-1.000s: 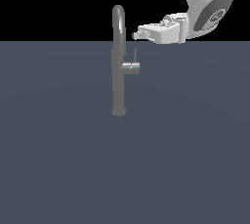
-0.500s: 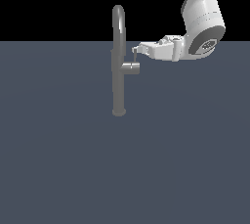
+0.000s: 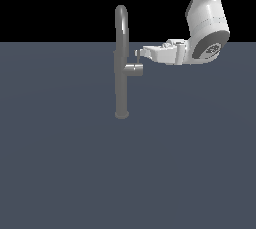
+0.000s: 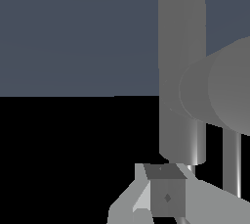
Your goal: Turn on the faucet by rotating a designated handle.
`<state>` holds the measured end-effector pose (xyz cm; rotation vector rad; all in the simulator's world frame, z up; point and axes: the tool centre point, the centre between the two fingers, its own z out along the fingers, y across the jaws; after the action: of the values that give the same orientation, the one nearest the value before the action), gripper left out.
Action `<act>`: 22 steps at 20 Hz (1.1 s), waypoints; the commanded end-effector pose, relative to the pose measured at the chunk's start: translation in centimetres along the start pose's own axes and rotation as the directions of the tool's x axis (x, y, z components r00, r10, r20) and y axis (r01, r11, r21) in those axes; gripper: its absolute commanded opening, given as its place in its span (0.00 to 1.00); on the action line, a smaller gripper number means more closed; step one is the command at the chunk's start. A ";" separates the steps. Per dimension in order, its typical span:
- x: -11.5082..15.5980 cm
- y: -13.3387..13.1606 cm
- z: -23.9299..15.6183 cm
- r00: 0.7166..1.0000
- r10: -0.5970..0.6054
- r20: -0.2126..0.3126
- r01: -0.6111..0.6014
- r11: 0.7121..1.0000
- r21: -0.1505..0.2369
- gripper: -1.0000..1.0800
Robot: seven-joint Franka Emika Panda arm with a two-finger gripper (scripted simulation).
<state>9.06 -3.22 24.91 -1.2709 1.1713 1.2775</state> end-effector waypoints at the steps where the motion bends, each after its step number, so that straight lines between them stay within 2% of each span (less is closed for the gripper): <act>1: -0.2 0.4 0.0 1.000 -0.001 0.000 0.001 1.000 0.000 0.00; 10: -1.1 2.5 0.0 1.000 -0.001 0.000 0.001 1.000 0.001 0.00; 12: -0.9 2.2 0.0 1.000 0.000 -0.001 0.000 1.000 0.004 0.00; 22: -0.9 4.9 0.0 1.000 -0.001 0.000 0.001 1.000 0.002 0.00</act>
<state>4.98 -3.56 25.61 -1.2678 1.1771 1.2647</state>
